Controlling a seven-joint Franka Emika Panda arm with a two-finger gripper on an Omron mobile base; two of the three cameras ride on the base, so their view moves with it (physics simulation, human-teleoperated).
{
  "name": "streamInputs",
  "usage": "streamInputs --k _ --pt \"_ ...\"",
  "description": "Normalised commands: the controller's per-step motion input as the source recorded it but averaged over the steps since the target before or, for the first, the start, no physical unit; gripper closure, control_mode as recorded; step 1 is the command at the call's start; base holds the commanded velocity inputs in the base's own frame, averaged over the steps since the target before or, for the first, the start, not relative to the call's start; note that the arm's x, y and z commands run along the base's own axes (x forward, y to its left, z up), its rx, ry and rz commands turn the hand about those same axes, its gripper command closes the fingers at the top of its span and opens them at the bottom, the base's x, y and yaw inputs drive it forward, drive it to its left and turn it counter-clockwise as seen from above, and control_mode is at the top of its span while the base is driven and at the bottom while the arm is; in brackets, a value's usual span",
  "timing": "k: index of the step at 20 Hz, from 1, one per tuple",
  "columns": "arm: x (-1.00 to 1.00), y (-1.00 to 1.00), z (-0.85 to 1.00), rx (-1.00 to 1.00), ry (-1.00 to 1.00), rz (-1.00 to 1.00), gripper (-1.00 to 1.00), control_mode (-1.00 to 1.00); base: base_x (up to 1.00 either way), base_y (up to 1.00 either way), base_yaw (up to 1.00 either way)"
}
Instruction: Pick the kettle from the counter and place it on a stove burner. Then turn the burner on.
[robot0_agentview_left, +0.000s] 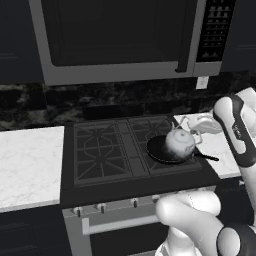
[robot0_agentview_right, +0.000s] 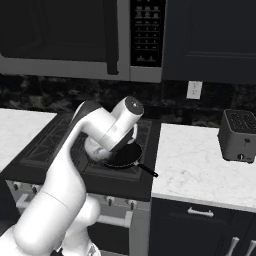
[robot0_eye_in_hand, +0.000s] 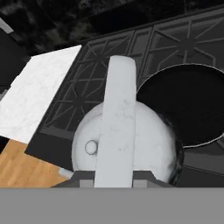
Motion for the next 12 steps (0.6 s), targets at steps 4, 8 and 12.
streamInputs --k 4,8,12 --pt "-0.03 1.0 0.0 0.06 0.0 0.0 1.0 -1.0 0.0 0.0 0.0" --pt "0.0 1.0 0.0 0.05 0.0 0.0 1.0 -1.0 0.0 0.0 0.0" --pt "0.0 0.98 0.0 0.05 0.01 0.0 1.0 -1.0 0.0 0.0 0.0"
